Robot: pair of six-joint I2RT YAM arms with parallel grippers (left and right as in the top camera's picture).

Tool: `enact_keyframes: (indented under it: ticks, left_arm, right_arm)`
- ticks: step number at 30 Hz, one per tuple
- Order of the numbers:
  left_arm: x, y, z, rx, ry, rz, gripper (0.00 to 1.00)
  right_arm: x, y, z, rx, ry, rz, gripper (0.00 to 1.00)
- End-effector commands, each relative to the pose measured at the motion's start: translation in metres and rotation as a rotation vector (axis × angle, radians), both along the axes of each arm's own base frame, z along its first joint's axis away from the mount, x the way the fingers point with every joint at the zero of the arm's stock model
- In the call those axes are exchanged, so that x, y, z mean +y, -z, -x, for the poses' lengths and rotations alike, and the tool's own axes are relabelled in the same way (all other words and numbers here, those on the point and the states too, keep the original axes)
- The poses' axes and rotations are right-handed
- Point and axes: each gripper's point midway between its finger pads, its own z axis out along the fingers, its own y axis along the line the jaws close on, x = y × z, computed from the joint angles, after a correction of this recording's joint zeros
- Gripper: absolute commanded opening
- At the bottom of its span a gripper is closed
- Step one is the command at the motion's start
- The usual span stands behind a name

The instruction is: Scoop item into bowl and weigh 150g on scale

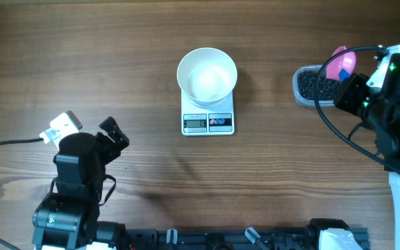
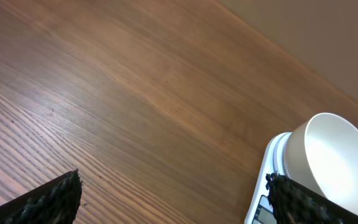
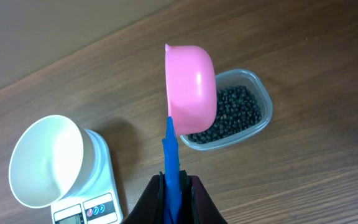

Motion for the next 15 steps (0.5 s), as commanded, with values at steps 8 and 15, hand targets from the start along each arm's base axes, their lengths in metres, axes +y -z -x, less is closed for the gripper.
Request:
enact_keyframes:
  ticks: [8, 15]
  left_arm:
    - [0.0025, 0.0018, 0.0012, 0.006, -0.016, 0.003, 1.0]
    - [0.0025, 0.0018, 0.0012, 0.006, -0.016, 0.003, 1.0]
  right_arm:
    - [-0.004, -0.0099, -0.0056, -0.035, -0.108, 0.145, 0.04]
    - [0.001, -0.0023, 0.0012, 0.003, -0.123, 0.114, 0.04]
